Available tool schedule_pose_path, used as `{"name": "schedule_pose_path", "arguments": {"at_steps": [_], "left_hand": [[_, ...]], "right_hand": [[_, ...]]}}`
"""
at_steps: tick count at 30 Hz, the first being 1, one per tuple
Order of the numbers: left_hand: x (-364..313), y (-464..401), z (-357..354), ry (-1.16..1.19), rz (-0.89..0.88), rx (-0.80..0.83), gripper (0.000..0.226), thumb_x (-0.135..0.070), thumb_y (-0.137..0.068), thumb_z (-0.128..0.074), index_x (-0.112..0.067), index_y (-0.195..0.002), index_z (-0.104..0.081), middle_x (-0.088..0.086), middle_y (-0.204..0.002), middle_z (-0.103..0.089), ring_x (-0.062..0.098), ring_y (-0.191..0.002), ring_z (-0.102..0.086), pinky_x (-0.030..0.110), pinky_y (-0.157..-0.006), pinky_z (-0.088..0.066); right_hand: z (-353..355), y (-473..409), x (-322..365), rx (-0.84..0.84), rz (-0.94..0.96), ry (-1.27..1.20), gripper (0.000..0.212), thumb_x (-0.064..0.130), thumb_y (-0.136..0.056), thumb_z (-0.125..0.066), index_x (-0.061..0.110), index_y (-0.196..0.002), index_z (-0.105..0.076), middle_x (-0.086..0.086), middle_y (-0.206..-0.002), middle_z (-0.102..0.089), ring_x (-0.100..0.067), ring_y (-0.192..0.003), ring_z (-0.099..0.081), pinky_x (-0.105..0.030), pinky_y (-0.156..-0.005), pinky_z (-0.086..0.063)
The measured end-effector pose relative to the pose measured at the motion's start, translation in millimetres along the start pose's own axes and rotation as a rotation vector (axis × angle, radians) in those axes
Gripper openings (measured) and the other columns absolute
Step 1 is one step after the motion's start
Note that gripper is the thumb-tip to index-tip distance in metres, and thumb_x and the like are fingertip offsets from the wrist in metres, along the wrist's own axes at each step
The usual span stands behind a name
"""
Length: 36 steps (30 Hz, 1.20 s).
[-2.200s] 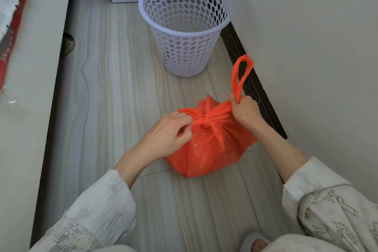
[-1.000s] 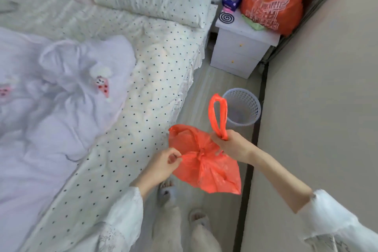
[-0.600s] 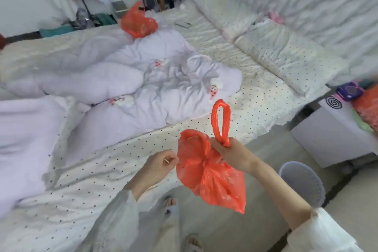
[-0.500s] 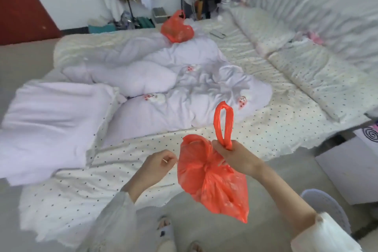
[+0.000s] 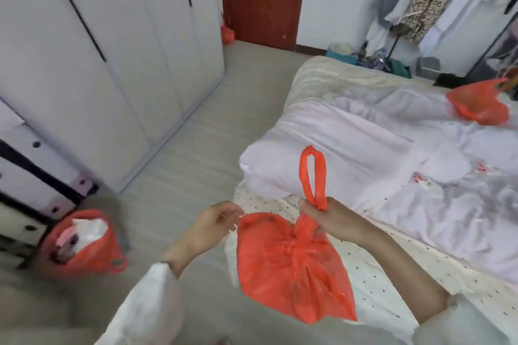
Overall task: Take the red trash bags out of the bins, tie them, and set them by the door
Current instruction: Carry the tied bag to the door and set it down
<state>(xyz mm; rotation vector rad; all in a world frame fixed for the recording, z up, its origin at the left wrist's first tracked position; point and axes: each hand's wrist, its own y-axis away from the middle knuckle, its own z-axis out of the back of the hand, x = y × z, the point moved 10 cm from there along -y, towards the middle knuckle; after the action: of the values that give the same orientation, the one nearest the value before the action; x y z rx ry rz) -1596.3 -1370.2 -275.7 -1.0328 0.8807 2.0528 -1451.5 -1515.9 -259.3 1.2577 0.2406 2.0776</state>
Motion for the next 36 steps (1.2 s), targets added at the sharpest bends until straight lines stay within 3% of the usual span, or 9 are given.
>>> {"name": "schedule_pose_path", "arguments": {"at_steps": [2, 6, 12, 18, 24, 28, 33, 36], "left_hand": [[21, -4, 58, 0.015, -0.011, -0.077, 0.017, -0.004, -0.092, -0.045, -0.011, -0.091, -0.06, 0.003, -0.074, -0.061, -0.008, -0.052, -0.057, 0.004, -0.053, -0.039], [71, -4, 173, 0.09, 0.042, -0.228, 0.018, -0.001, -0.093, -0.043, -0.005, -0.095, -0.061, 0.004, -0.073, -0.061, -0.003, -0.052, -0.057, 0.008, -0.055, -0.043], [114, -44, 284, 0.177, 0.066, -0.349, 0.018, -0.006, -0.094, -0.043, -0.011, -0.089, -0.06, 0.0, -0.071, -0.061, -0.003, -0.054, -0.055, 0.009, -0.058, -0.044], [143, -135, 360, 0.231, 0.119, -0.361, 0.02, -0.006, -0.095, -0.041, -0.01, -0.087, -0.058, 0.001, -0.073, -0.06, -0.001, -0.056, -0.058, 0.006, -0.055, -0.042], [148, -268, 441, 0.252, 0.164, -0.372, 0.019, -0.007, -0.095, -0.041, -0.006, -0.094, -0.06, 0.002, -0.073, -0.06, -0.001, -0.054, -0.057, 0.018, -0.058, -0.04], [133, -361, 486, 0.255, 0.154, -0.341, 0.02, -0.006, -0.094, -0.041, -0.005, -0.094, -0.061, 0.008, -0.079, -0.061, 0.017, -0.067, -0.056, 0.023, -0.062, -0.04], [114, -497, 528, 0.197, 0.117, -0.238, 0.021, -0.006, -0.094, -0.041, -0.004, -0.097, -0.061, 0.007, -0.081, -0.062, 0.019, -0.071, -0.057, 0.023, -0.066, -0.042], [103, -591, 555, 0.182, 0.089, -0.204, 0.02, -0.006, -0.094, -0.041, -0.006, -0.094, -0.061, 0.006, -0.08, -0.062, 0.018, -0.07, -0.057, 0.022, -0.064, -0.042]], "right_hand": [[-29, -31, 39, 0.014, 0.02, -0.042, 0.048, 0.043, -0.096, -0.035, 0.013, -0.071, -0.063, -0.001, -0.073, -0.07, -0.009, -0.064, -0.065, -0.016, -0.072, -0.051], [-86, -94, 136, 0.081, 0.092, -0.112, 0.042, 0.034, -0.097, -0.036, 0.013, -0.068, -0.058, 0.005, -0.056, -0.065, -0.015, -0.059, -0.063, -0.018, -0.059, -0.051], [-126, -199, 249, 0.082, 0.147, -0.218, 0.038, 0.032, -0.097, -0.04, 0.0, -0.088, -0.058, -0.019, -0.072, -0.061, -0.019, -0.059, -0.061, -0.027, -0.064, -0.052], [-133, -334, 314, 0.091, 0.153, -0.191, 0.043, 0.03, -0.097, -0.04, -0.01, -0.103, -0.057, -0.011, -0.059, -0.057, -0.005, -0.042, -0.059, -0.016, -0.051, -0.05], [-87, -474, 373, 0.051, 0.178, -0.2, 0.025, 0.032, -0.095, -0.044, 0.015, -0.076, -0.05, -0.006, -0.06, -0.057, -0.005, -0.04, -0.06, -0.02, -0.051, -0.052], [-41, -553, 403, 0.004, 0.127, -0.273, 0.026, 0.03, -0.095, -0.045, 0.016, -0.074, -0.051, -0.006, -0.056, -0.058, -0.005, -0.039, -0.06, -0.021, -0.05, -0.051], [30, -659, 433, -0.088, 0.076, -0.422, 0.025, 0.024, -0.096, -0.045, 0.011, -0.077, -0.053, 0.001, -0.04, -0.059, -0.006, -0.035, -0.058, -0.017, -0.044, -0.05], [79, -734, 450, -0.146, 0.07, -0.439, 0.024, 0.025, -0.096, -0.044, 0.005, -0.086, -0.054, -0.003, -0.044, -0.06, -0.007, -0.035, -0.059, -0.017, -0.043, -0.051]]}}
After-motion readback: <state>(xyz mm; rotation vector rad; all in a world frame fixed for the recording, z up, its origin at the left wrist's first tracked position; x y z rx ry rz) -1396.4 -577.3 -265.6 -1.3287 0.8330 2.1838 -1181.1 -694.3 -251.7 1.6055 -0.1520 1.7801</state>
